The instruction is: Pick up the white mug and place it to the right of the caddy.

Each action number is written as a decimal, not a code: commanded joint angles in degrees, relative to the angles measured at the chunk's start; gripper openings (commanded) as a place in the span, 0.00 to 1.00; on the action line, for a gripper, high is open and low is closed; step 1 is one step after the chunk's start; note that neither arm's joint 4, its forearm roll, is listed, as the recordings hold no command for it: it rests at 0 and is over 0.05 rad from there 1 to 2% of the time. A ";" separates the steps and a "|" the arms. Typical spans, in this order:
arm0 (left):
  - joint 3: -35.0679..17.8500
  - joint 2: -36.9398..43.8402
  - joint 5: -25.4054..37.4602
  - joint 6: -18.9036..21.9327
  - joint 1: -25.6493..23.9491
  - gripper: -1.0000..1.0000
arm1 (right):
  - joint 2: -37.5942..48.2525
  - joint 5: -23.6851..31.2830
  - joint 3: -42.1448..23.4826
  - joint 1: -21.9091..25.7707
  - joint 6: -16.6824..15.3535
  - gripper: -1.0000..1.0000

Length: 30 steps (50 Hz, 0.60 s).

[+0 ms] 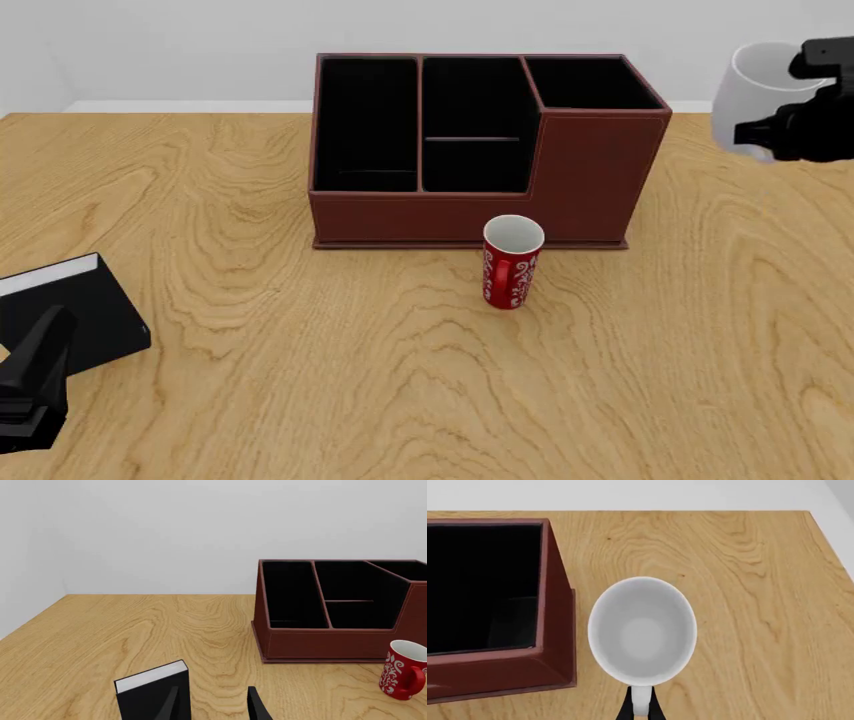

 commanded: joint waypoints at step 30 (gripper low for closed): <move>0.00 0.00 0.00 0.00 0.00 1.00 | 5.41 -4.01 -0.02 0.55 1.16 0.00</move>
